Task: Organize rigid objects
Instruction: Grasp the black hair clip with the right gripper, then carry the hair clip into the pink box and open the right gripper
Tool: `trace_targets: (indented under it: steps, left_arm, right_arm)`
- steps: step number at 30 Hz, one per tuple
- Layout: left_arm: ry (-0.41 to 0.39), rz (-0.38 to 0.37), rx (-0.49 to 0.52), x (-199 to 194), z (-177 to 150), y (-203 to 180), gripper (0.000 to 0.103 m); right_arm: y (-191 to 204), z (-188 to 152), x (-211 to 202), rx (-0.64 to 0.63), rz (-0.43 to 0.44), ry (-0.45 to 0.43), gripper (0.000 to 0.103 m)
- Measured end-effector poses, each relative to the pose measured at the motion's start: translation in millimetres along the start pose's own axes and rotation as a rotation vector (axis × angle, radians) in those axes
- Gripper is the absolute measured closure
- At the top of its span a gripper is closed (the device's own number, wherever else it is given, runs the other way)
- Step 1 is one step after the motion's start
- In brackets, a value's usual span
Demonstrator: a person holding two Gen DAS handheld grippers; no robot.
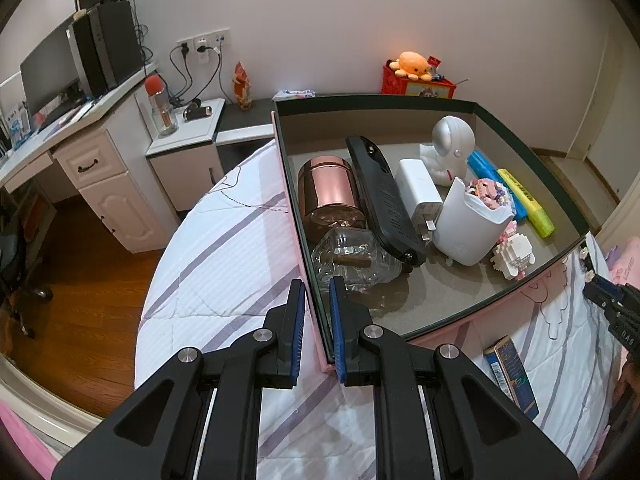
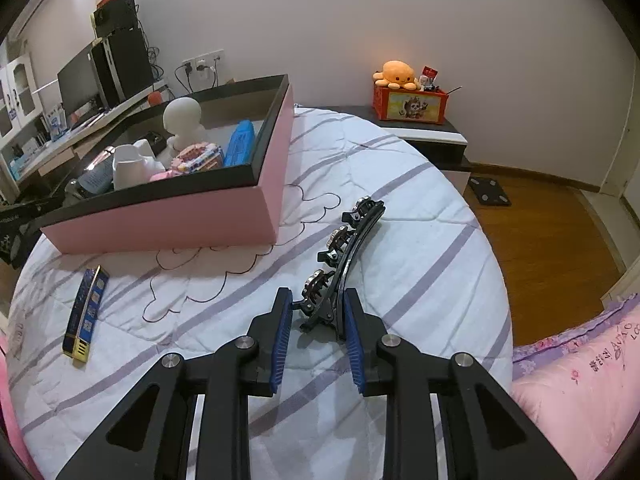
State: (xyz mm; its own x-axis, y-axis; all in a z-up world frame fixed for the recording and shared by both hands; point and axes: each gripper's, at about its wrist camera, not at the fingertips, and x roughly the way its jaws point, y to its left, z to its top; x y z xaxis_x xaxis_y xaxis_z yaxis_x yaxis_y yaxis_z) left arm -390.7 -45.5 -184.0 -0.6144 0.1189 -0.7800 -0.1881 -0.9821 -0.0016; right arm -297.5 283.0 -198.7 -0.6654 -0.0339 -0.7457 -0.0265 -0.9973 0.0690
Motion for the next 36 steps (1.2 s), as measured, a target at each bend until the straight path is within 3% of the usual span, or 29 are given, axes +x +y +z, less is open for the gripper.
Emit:
trace_targets:
  steps: [9, 25, 33, 36]
  left_arm:
    - [0.0, -0.001, 0.008, 0.1, 0.3, 0.2, 0.091]
    - [-0.001, -0.025, 0.042, 0.7, 0.1, 0.9, 0.09]
    - [-0.004, -0.034, 0.043, 0.7, 0.2, 1.6, 0.089]
    - [-0.005, -0.032, 0.046, 0.5, 0.4, 1.9, 0.089]
  right_arm:
    - [-1.1, 12.8, -9.4, -0.005, -0.014, -0.043, 0.077]
    - [19.4, 70.2, -30.4, -0.067, 0.017, -0.17, 0.077]
    - [58.6, 95.3, -15.9, -0.166, 0.081, -0.156, 0.077]
    - [71.5, 102.1, 8.3, -0.192, 0.122, -0.099, 0.077]
